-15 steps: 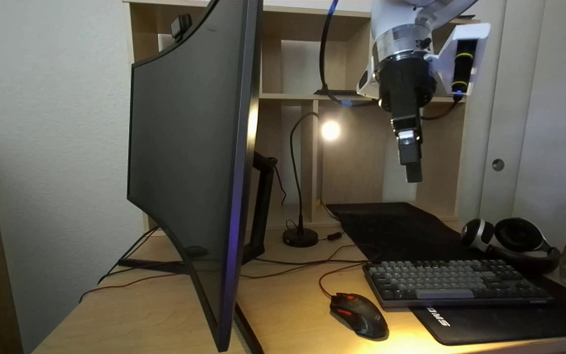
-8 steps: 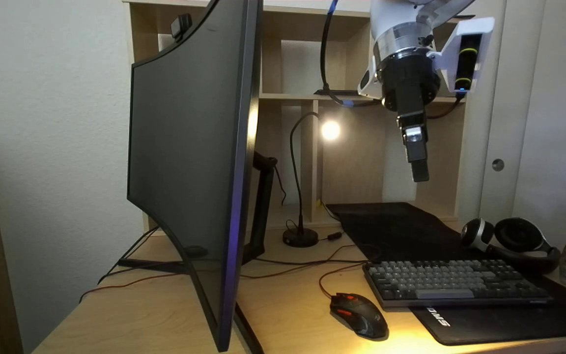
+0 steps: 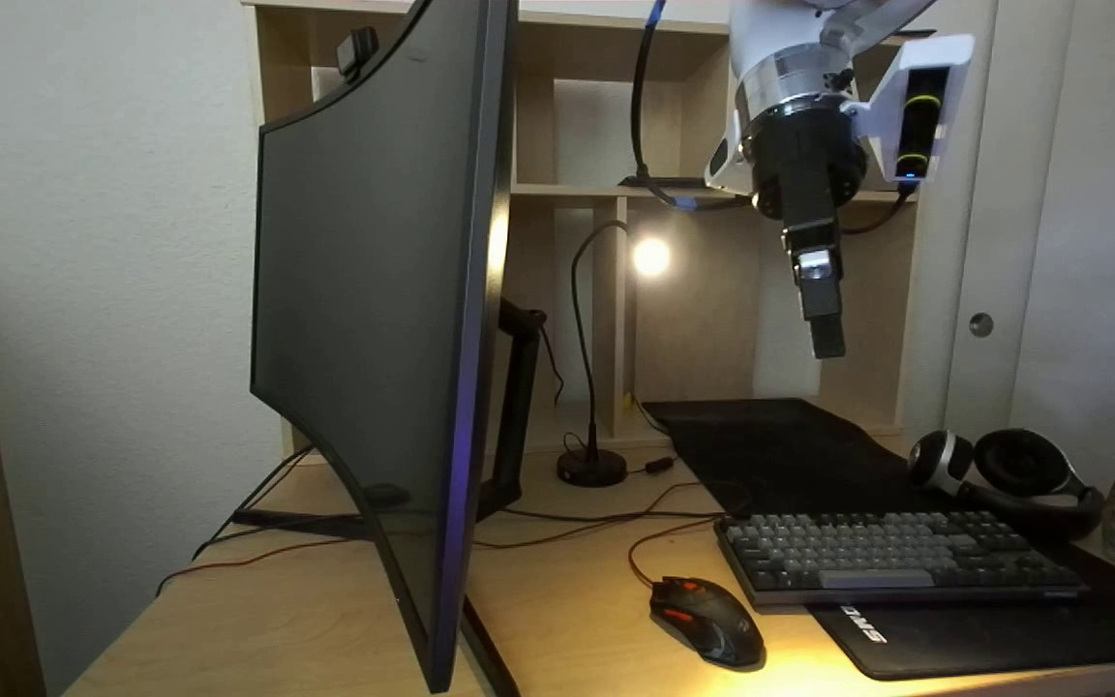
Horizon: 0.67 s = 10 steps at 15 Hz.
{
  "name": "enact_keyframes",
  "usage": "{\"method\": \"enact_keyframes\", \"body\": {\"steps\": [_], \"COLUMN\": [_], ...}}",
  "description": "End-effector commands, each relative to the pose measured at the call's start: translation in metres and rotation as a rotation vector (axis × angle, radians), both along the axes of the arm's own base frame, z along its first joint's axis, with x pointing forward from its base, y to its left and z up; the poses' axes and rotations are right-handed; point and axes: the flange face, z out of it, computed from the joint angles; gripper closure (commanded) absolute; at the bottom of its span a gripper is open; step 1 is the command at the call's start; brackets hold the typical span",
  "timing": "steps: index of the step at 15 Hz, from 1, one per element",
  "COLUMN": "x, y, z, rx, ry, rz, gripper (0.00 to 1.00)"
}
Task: Move the black mouse backwards
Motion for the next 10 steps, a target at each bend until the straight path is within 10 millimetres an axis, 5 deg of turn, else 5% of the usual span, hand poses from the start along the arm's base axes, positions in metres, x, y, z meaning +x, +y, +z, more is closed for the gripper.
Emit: {"method": "enact_keyframes", "body": {"steps": [1,10], "x": [0.0,-0.017], "y": [0.0,-0.009], "z": [0.001,-0.086], "rx": [0.0,-0.011], "ry": [0.001,-0.28], "rz": [0.0,-0.153], "gripper": [0.0,0.0]}}
